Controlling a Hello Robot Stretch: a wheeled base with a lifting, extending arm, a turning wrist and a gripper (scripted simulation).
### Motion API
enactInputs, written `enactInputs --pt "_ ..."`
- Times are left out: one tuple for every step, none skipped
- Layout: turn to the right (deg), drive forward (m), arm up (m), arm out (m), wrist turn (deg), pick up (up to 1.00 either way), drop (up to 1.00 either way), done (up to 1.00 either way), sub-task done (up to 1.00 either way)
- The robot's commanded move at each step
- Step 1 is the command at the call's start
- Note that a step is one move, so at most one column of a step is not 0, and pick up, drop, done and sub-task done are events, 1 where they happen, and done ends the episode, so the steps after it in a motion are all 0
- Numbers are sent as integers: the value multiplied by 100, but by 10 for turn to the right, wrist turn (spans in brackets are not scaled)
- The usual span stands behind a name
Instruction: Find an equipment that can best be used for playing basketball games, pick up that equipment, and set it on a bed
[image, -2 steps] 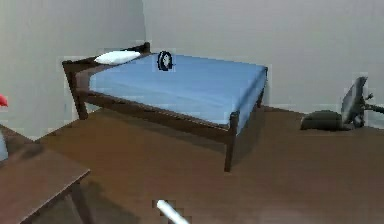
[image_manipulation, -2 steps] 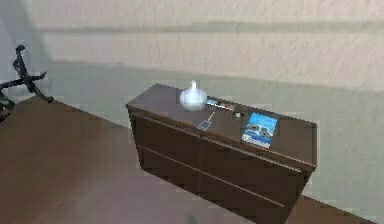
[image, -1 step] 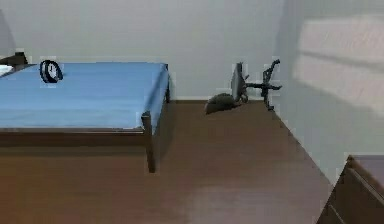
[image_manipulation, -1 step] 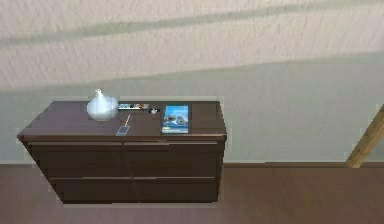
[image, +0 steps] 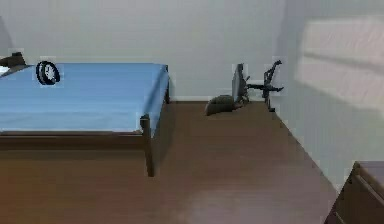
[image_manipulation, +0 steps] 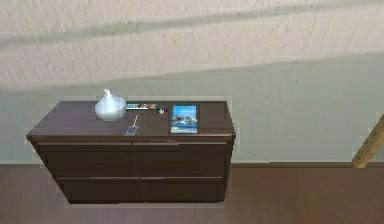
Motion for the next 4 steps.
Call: enactInputs --pt "450 0 0 0 0 0 0 0 0" --pt "450 0 0 0 0 0 0 0 0" --pt "450 0 0 0 0 0 0 0 0" --pt "330 0 0 0 0 0 0 0 0"
